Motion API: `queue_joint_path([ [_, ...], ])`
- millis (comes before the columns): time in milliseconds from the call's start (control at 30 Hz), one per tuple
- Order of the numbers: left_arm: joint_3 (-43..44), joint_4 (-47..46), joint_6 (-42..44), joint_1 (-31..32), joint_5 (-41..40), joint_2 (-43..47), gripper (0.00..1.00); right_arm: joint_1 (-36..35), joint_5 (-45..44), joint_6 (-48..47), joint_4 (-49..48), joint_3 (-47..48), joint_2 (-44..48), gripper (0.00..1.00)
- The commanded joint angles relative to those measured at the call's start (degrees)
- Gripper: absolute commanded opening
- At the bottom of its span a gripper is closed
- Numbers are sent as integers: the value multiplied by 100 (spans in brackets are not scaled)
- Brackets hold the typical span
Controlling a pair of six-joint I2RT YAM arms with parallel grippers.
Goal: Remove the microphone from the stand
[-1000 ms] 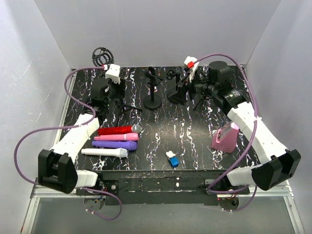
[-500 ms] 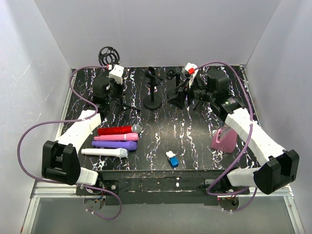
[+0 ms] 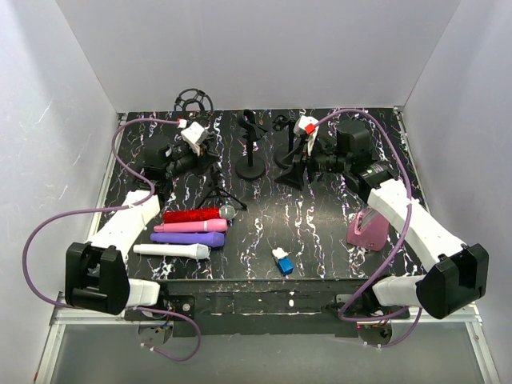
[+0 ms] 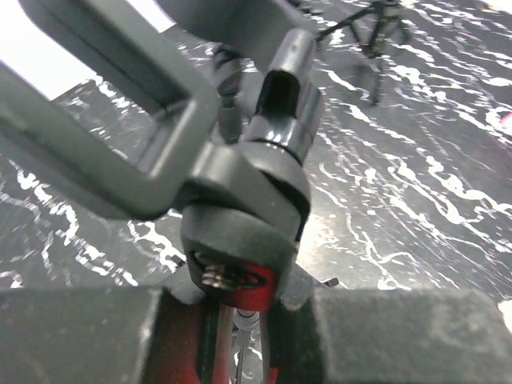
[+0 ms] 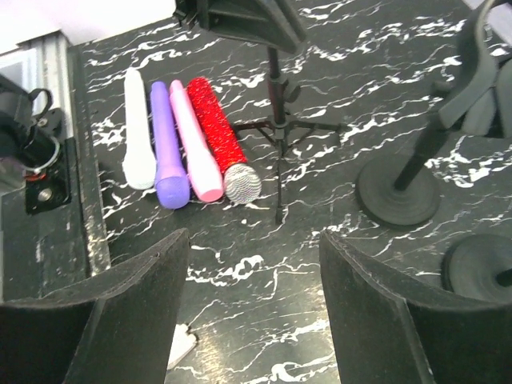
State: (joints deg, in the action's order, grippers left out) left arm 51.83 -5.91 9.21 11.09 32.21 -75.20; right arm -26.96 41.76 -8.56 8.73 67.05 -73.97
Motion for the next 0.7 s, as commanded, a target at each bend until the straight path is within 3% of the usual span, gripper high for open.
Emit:
queue_joint_path([
  [0, 55, -604, 123, 16, 1627, -29, 0, 24, 693, -243, 85, -113, 32, 72],
  [267, 186, -683, 230, 24, 3377, -311, 3, -160, 1185, -1006, 226, -420, -231, 67],
  [433, 205, -52, 800, 104, 4178, -250, 3, -371, 1317, -1157, -301, -368, -784, 64],
  [567, 116, 160, 1197, 112, 4259, -162, 1, -643, 1151, -1280, -1020, -289, -1215, 63],
  [667, 178, 213, 1232, 104, 4311, -241, 1, -889, 958, -773, -1837, -271, -1557, 64],
])
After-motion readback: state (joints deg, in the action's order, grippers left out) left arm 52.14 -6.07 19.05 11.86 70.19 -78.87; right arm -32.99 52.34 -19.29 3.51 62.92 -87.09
